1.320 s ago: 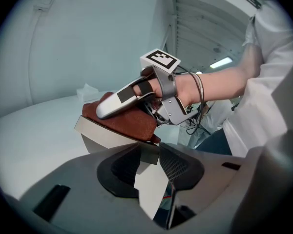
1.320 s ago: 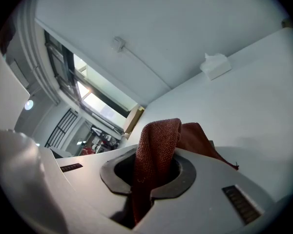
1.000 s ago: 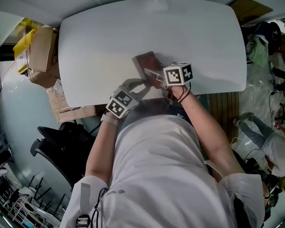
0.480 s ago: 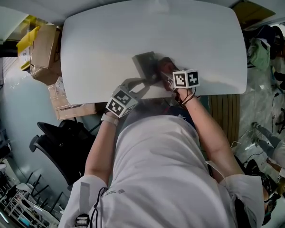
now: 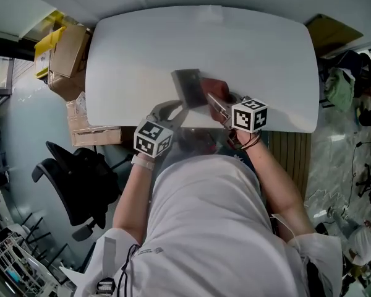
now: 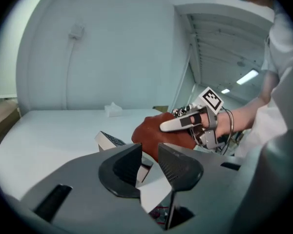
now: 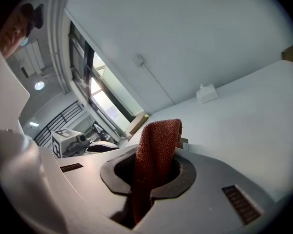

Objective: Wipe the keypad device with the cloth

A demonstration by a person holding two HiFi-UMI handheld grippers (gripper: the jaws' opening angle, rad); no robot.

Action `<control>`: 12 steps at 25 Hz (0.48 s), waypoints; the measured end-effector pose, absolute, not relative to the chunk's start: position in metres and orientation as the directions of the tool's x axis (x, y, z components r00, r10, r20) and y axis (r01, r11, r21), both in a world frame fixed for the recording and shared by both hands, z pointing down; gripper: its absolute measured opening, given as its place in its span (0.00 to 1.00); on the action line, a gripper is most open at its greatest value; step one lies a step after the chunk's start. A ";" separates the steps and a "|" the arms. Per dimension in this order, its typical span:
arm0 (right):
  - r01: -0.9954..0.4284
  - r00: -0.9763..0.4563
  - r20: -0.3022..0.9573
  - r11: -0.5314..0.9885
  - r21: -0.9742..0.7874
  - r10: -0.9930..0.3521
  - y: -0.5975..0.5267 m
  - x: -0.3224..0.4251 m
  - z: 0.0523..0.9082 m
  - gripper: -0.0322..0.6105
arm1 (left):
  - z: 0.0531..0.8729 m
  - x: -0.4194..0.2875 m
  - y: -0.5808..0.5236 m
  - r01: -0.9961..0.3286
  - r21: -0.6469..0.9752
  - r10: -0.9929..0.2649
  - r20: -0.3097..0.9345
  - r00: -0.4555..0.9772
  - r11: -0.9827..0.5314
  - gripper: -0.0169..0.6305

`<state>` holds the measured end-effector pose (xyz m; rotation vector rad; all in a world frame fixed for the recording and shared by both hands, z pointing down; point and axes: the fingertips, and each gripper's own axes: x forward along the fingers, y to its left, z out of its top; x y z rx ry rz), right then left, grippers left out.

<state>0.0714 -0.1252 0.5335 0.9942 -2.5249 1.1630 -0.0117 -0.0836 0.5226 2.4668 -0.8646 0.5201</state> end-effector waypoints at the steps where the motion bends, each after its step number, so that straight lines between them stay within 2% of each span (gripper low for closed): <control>1: -0.630 -0.770 0.396 0.494 -0.600 -0.501 -0.123 0.071 0.520 0.13 | 0.511 -0.012 -0.084 -0.679 0.312 -0.517 0.464 0.720 -0.665 0.19; 7: -0.551 -0.827 0.252 0.633 -0.544 -0.502 -0.094 0.078 0.450 0.13 | 0.446 -0.013 -0.061 -0.782 0.293 -0.711 0.327 0.623 -0.550 0.08; 12: -0.499 -0.856 0.172 0.695 -0.518 -0.487 -0.066 0.084 0.416 0.13 | 0.414 -0.024 -0.028 -0.898 0.120 -0.847 0.298 0.440 -0.424 0.05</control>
